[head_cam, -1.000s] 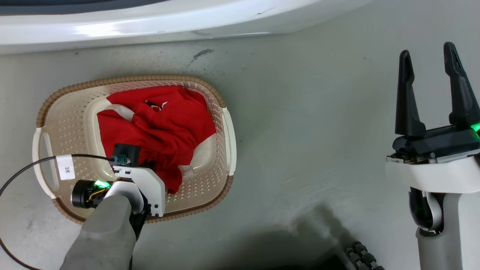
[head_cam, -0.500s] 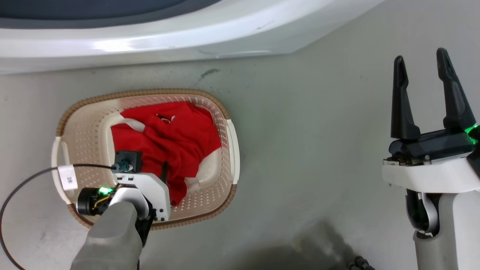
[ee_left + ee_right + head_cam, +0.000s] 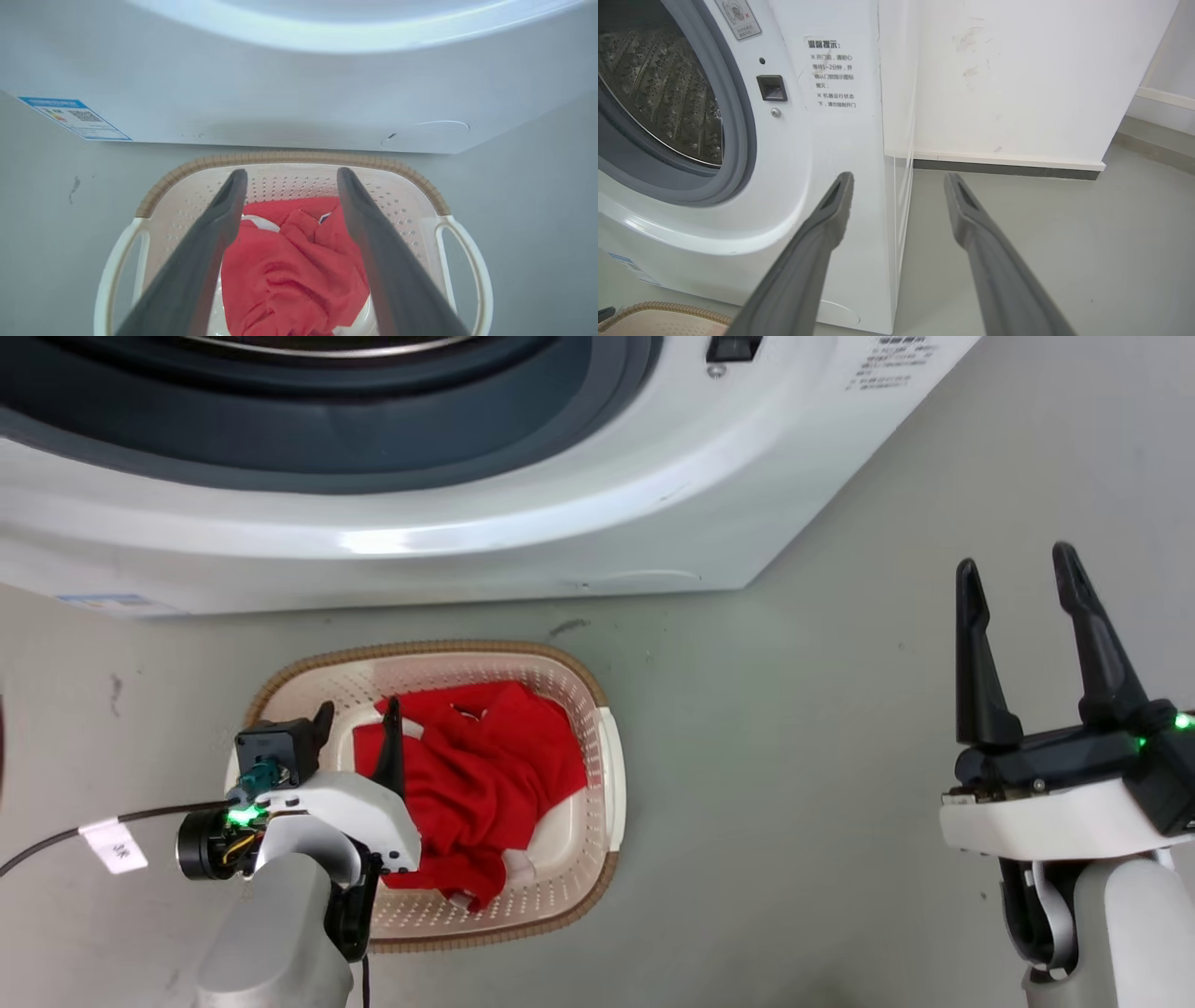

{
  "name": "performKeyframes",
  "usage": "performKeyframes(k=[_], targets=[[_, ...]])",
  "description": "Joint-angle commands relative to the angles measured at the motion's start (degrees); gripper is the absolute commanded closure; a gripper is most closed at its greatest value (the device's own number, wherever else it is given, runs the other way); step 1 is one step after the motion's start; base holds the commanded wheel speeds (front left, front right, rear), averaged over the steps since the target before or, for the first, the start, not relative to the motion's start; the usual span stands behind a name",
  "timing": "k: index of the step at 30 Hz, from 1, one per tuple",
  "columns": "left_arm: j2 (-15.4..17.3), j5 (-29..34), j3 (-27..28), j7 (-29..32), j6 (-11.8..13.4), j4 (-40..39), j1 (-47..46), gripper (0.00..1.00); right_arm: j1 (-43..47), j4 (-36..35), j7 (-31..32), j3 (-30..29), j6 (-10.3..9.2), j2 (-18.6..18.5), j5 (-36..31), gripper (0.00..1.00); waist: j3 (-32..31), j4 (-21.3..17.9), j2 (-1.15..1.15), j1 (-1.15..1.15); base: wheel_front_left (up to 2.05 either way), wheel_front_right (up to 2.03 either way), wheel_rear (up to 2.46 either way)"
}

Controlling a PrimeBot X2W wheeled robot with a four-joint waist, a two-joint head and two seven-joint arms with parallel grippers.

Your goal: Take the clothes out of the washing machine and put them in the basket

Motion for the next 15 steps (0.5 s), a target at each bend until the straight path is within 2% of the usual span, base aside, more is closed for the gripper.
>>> performKeyframes(k=[1, 15], targets=[[-0.28, 1.21, 0.84, -0.13, 0.36, -1.90, 1.42, 0.00, 0.79, 0.28, -0.13, -0.20, -0.04, 0.02, -0.43, 0.00, -2.22, 1.02, 0.00, 0.00, 0.00, 0.00, 0.00], [-5.49, 13.21, 11.73, -0.13, 1.24, -26.61, 13.57, 0.00, 5.64, 2.07, -0.13, -0.46, -0.04, 0.01, -1.09, 0.00, -11.30, 3.18, 0.00, 0.00, 0.00, 0.00, 0.00]])
